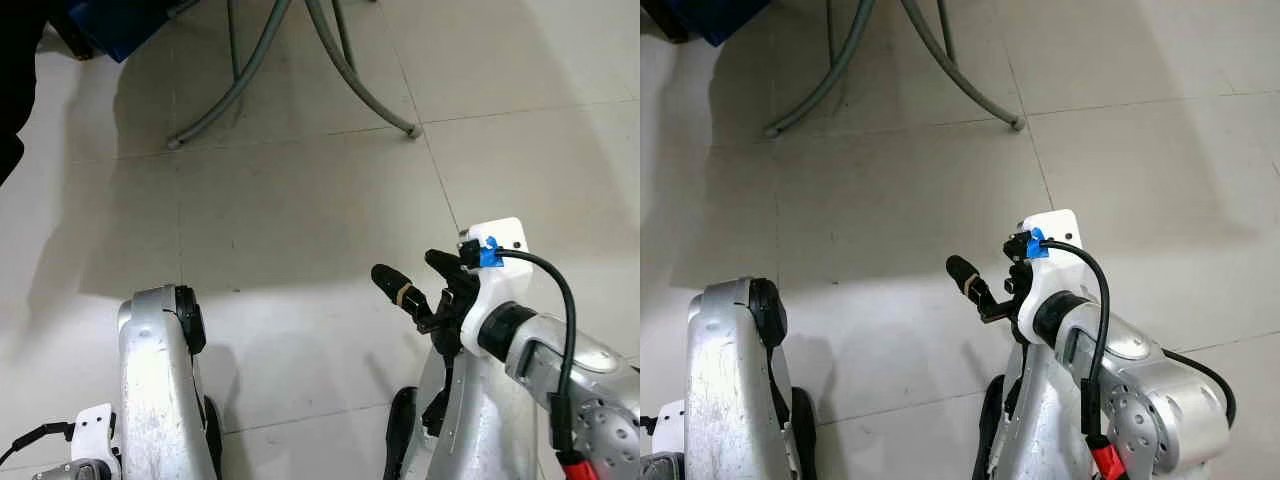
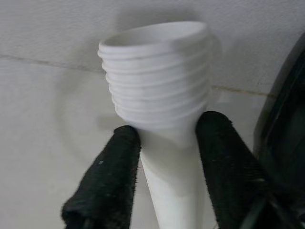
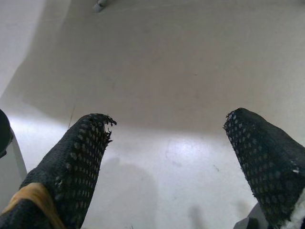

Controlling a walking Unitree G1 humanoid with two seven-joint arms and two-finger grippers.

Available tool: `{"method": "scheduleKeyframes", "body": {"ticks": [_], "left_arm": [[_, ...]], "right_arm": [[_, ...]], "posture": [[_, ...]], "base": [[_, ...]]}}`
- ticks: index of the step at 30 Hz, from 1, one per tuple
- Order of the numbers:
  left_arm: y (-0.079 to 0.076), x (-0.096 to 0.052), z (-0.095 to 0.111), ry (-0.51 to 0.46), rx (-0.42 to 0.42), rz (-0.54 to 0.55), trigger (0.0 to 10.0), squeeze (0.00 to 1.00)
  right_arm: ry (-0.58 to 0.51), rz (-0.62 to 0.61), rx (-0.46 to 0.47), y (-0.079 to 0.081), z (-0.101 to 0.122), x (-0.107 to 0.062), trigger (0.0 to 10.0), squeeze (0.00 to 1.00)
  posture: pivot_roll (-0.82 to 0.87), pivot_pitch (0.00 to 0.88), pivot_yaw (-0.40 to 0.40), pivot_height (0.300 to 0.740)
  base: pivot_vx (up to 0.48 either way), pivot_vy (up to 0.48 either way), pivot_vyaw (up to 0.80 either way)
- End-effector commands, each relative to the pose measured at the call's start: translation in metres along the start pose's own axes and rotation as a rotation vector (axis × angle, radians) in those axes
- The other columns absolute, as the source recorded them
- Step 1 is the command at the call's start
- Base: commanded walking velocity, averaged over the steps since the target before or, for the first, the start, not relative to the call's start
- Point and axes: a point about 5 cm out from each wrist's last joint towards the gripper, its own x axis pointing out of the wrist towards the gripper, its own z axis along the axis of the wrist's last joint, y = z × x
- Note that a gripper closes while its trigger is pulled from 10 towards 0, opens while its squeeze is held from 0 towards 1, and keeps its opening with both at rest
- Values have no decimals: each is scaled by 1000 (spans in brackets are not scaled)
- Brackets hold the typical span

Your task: Building children table

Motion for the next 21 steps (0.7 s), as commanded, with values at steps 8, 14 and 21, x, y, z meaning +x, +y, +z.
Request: {"method": "scheduleKeyframes", "body": {"ticks": [8, 14, 21], "left_arm": [[3, 1, -28, 58, 19, 31, 0, 0], [-10, 2, -8, -31, 3, -74, 0, 0], [-28, -1, 38, -177, 14, -216, 0, 0]], "right_arm": [[8, 5, -18, 1, 2, -6, 8588, 0], [6, 8, -13, 1, 2, -5, 8745, 0], [2, 25, 1, 4, 2, 0, 10000, 0]], "posture": [[-185, 547, -80, 300], [-169, 544, -79, 300], [-142, 527, -73, 300]], "base": [[0, 0, 0], [0, 0, 0], [0, 0, 0]]}}
